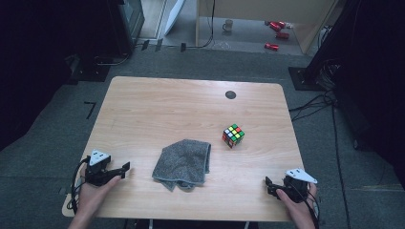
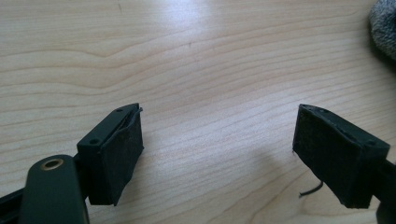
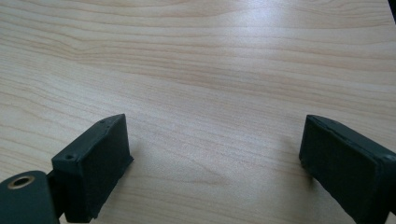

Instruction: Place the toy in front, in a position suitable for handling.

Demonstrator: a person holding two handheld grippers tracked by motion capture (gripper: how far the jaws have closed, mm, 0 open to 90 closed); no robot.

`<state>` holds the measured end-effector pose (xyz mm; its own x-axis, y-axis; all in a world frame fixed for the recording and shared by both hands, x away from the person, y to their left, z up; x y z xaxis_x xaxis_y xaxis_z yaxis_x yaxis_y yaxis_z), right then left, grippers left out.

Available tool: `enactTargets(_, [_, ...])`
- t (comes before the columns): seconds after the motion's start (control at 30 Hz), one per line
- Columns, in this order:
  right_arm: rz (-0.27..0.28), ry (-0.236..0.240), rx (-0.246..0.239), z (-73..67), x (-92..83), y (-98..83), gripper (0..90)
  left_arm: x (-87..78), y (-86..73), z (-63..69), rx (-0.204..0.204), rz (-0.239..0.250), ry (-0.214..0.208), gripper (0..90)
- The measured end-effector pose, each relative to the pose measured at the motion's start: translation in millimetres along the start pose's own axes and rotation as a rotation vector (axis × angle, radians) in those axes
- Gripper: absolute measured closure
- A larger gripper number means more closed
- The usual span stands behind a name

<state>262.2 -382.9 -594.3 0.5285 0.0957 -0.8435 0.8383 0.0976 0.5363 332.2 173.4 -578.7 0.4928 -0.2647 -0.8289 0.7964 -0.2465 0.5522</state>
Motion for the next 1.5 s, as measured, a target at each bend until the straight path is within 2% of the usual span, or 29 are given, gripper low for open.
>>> enactTargets(0.13, [-0.001,0.002,-0.001,-0.3,0.2,0.1,7.6,-1.7,2.4,4.8,0.013,0.011,0.016,17.2])
enactTargets(0.17, [-0.002,0.002,-0.002,-0.4,0.3,0.1,7.3,-2.1,4.4,11.5,0.013,0.017,-0.008,17.2])
enactTargets(0.3, [-0.003,0.003,-0.004,-0.6,0.6,0.2,6.9,-2.5,9.9,27.2,0.037,0.028,-0.031,17.2])
enactTargets(0.47, [-0.003,0.006,-0.010,-1.2,1.0,0.8,6.7,0.7,17.0,52.8,0.072,0.023,-0.078,17.3])
enactTargets(0.57, [-0.005,0.005,-0.006,-1.4,1.6,1.6,6.4,4.6,20.7,66.8,0.114,0.012,-0.055,17.3])
enactTargets(0.7, [-0.012,0.001,-0.001,-1.7,1.5,2.2,7.2,7.5,27.1,87.9,0.150,0.011,-0.079,17.3])
enactTargets(0.73, [-0.015,-0.003,0.007,-1.7,0.9,3.1,9.9,8.9,28.3,93.7,0.155,0.009,-0.090,17.3])
enactTargets(0.8, [0.003,-0.012,0.013,-3.1,-1.2,7.2,12.2,12.1,30.2,104.1,0.176,0.002,-0.100,17.4])
enactTargets(1.0, [0.057,0.027,-0.006,-20.5,-9.5,24.4,12.1,19.8,32.8,129.6,0.232,-0.014,-0.149,17.7])
enactTargets(1.13, [0.085,0.056,-0.038,-37.5,-11.1,38.0,12.0,23.3,34.4,142.7,0.247,-0.020,-0.224,20.4])
enactTargets(1.27, [0.092,0.066,-0.091,-54.9,-6.4,49.5,11.9,26.7,35.7,157.4,0.277,-0.022,-0.292,23.8])
enactTargets(1.37, [0.093,0.080,-0.094,-67.8,-2.4,59.9,11.9,28.8,35.1,173.2,0.316,-0.023,-0.348,34.4])
enactTargets(1.43, [0.099,0.090,-0.099,-75.1,-1.5,65.2,12.0,30.4,33.8,181.0,0.336,-0.026,-0.358,38.2])
enactTargets(1.5, [0.108,0.106,-0.120,-86.2,-1.5,70.5,12.3,32.8,30.3,190.8,0.379,-0.037,-0.356,48.6])
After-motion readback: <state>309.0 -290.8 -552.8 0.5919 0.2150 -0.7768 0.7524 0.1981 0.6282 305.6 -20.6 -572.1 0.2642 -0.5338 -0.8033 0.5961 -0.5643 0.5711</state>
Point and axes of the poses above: each handheld gripper's, and its own axes: x roughly forward along the jaws, y roughly out of its top, z roughly to its right, the point moved 10 cm from there along x, roughly forward along the jaws, and after that the axes turned 14 degrees about -z, right-handed, at the moved point
